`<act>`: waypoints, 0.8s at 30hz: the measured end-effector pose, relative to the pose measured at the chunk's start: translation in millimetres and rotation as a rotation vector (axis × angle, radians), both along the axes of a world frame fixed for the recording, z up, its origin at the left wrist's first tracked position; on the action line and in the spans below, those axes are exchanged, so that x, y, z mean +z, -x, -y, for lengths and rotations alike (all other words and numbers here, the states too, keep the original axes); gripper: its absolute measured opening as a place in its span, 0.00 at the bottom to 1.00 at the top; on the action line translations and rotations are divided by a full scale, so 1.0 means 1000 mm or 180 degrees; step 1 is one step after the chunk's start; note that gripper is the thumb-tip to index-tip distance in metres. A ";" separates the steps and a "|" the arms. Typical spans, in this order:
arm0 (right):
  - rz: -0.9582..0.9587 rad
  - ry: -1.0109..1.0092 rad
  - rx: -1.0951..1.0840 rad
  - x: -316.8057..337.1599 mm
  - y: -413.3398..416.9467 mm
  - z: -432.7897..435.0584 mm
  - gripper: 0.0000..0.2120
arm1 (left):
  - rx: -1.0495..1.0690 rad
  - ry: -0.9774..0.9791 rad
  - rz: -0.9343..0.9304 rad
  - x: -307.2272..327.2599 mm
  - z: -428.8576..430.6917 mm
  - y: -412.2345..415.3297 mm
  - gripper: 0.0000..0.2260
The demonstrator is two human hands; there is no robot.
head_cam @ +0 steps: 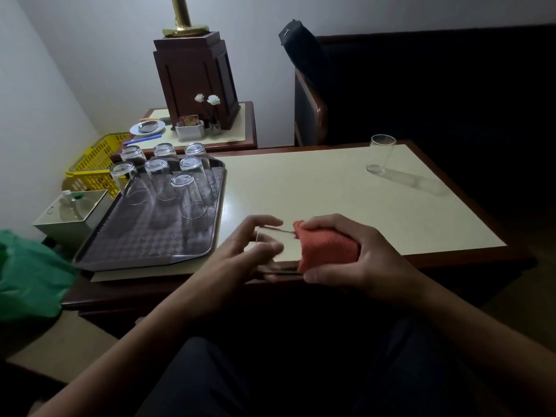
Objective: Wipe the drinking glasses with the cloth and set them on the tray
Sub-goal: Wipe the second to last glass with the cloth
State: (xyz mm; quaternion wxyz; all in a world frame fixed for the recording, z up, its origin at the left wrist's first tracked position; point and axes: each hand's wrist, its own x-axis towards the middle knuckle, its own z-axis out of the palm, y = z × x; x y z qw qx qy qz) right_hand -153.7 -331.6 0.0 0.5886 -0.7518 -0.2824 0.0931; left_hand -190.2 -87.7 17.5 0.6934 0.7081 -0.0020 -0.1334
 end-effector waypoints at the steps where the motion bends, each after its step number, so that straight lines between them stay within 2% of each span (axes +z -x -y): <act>1: -0.0464 -0.0125 0.0041 0.002 0.000 0.000 0.31 | -0.0078 -0.0213 0.0292 0.000 -0.003 0.001 0.21; 2: -0.0490 -0.0026 0.0096 0.004 0.002 -0.001 0.32 | -0.0114 -0.0196 0.0338 -0.001 -0.004 0.000 0.21; 3: -0.0054 0.0340 0.0101 0.005 0.004 -0.002 0.34 | -0.0088 0.0011 0.0130 -0.002 -0.003 0.000 0.20; 5: 0.1336 0.1051 0.0142 0.001 0.006 -0.005 0.36 | 0.0096 0.0524 -0.0601 -0.006 -0.002 -0.002 0.21; 6: 0.1950 0.1159 0.0246 -0.002 0.007 -0.006 0.35 | 0.0089 0.0596 -0.0969 -0.006 0.000 -0.002 0.22; 7: 0.2273 0.1153 0.0311 -0.004 0.006 -0.005 0.34 | -0.0003 0.0615 -0.1257 -0.005 0.002 -0.002 0.23; 9: 0.2118 0.0946 0.0196 -0.003 0.003 -0.003 0.33 | -0.0154 0.0720 -0.1334 -0.005 0.002 -0.004 0.24; 11: 0.1195 0.0561 -0.0008 0.000 0.000 0.000 0.34 | -0.0117 0.0589 -0.0748 -0.004 0.000 -0.004 0.20; 12: 0.0471 0.0250 0.0007 0.000 0.000 0.000 0.33 | -0.0101 0.0234 -0.0277 -0.002 -0.002 -0.002 0.17; 13: -0.0286 -0.0104 0.0070 0.000 -0.001 0.000 0.32 | -0.0145 -0.0171 0.0160 -0.001 -0.004 -0.001 0.19; 14: -0.0735 -0.0300 0.0067 0.001 -0.001 -0.001 0.31 | -0.0185 -0.0408 0.0469 0.000 -0.004 0.001 0.21; 15: -0.0821 -0.0330 0.0083 0.004 0.000 -0.002 0.30 | -0.0175 -0.0363 0.0518 0.000 -0.004 0.001 0.21; 16: -0.0533 -0.0139 0.0075 0.006 0.002 -0.003 0.31 | -0.0070 -0.0098 0.0289 0.000 -0.002 0.001 0.21; 18: 0.0823 0.0640 -0.0027 0.007 0.004 -0.003 0.34 | 0.0183 0.0481 -0.0495 -0.001 -0.001 -0.002 0.23; 19: 0.1532 0.0863 -0.0027 0.004 0.005 -0.003 0.34 | 0.0137 0.0497 -0.0858 0.000 -0.002 -0.002 0.25; 20: 0.1991 0.0903 0.0006 0.002 0.006 -0.003 0.35 | -0.0016 0.0430 -0.1159 0.002 -0.001 -0.002 0.26; 22: 0.2034 0.0748 -0.0011 -0.001 0.005 -0.002 0.34 | -0.0235 0.0438 -0.1247 0.002 -0.002 -0.003 0.26; 24: 0.1340 0.0509 -0.0154 -0.003 0.004 -0.002 0.33 | -0.0123 0.0172 -0.0684 0.000 -0.003 -0.002 0.23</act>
